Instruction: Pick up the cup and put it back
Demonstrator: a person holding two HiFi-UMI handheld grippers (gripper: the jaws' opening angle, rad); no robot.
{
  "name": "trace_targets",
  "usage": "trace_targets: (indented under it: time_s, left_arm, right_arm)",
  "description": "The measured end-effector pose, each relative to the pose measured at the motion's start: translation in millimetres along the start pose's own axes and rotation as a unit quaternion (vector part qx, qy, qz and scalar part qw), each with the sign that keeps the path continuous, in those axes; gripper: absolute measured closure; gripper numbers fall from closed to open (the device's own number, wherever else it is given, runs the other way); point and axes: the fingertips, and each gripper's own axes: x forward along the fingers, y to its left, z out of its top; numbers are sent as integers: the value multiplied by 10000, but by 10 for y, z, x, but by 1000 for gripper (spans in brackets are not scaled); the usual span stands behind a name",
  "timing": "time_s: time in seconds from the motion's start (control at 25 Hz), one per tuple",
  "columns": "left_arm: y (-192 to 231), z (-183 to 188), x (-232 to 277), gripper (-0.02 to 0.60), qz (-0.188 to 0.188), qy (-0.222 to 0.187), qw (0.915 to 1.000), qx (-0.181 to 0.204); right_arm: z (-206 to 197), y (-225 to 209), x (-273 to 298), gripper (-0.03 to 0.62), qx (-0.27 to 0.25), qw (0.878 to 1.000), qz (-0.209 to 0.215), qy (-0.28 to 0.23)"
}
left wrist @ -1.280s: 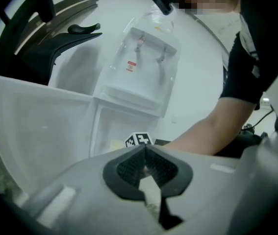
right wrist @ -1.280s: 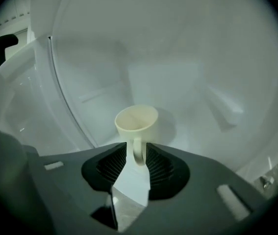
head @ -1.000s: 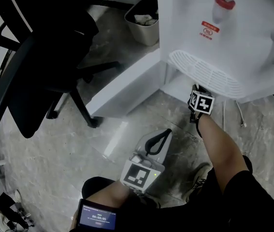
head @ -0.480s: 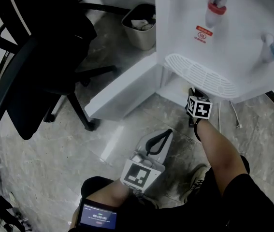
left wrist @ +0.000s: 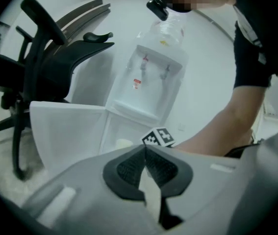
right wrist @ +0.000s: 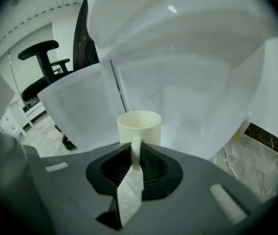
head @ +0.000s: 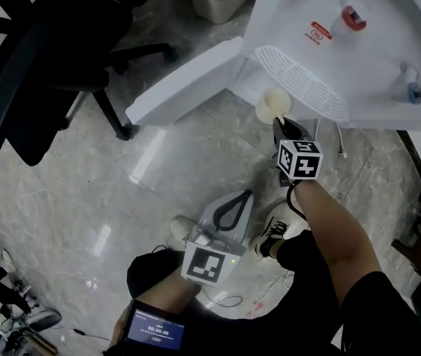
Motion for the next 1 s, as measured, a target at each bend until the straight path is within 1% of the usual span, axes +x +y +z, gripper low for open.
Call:
trace_targets:
  time_s: [0.04, 0.12, 0.28, 0.44, 0.52, 0.6, 0.76, 0.84, 1.0]
  left_arm:
    - [-58, 36, -118, 577, 134, 82, 9997, -186]
    - [-219, 211, -343, 577, 242, 163, 9991, -321]
    - [-667, 706, -870, 577, 179, 317, 9978, -550]
    - [-983, 1242, -1457, 577, 224, 549, 9951, -793]
    - [-1065, 1513, -1710, 577, 212, 641, 9950, -738]
    - [-1115, 1768, -1914, 577, 208, 670, 9961, -539]
    - [-1321, 2253, -2194, 577, 370, 684, 9963, -366]
    - [-1419, 2537, -2255, 577, 503, 567, 9967, -280]
    - [-1595, 3146, -2258, 577, 841, 75, 9960, -276]
  right_arm:
    - [-3, 95, -182, 543, -20, 9999, 90, 104]
    - [67, 268, -532, 543, -95, 9993, 257, 245]
    - [363, 591, -1334, 543, -168, 9983, 445, 328]
    - [832, 935, -2155, 543, -83, 9981, 539, 279]
    - [1132, 1107, -2508, 543, -98, 9980, 599, 153]
    - [1487, 1260, -2831, 543, -191, 9974, 685, -58]
    - [2097, 1487, -3533, 543, -570, 9934, 945, -328]
    - [2357, 1580, -3867, 542, -721, 9900, 1119, -463]
    - [2911, 1735, -4471, 543, -1161, 9768, 1521, -963]
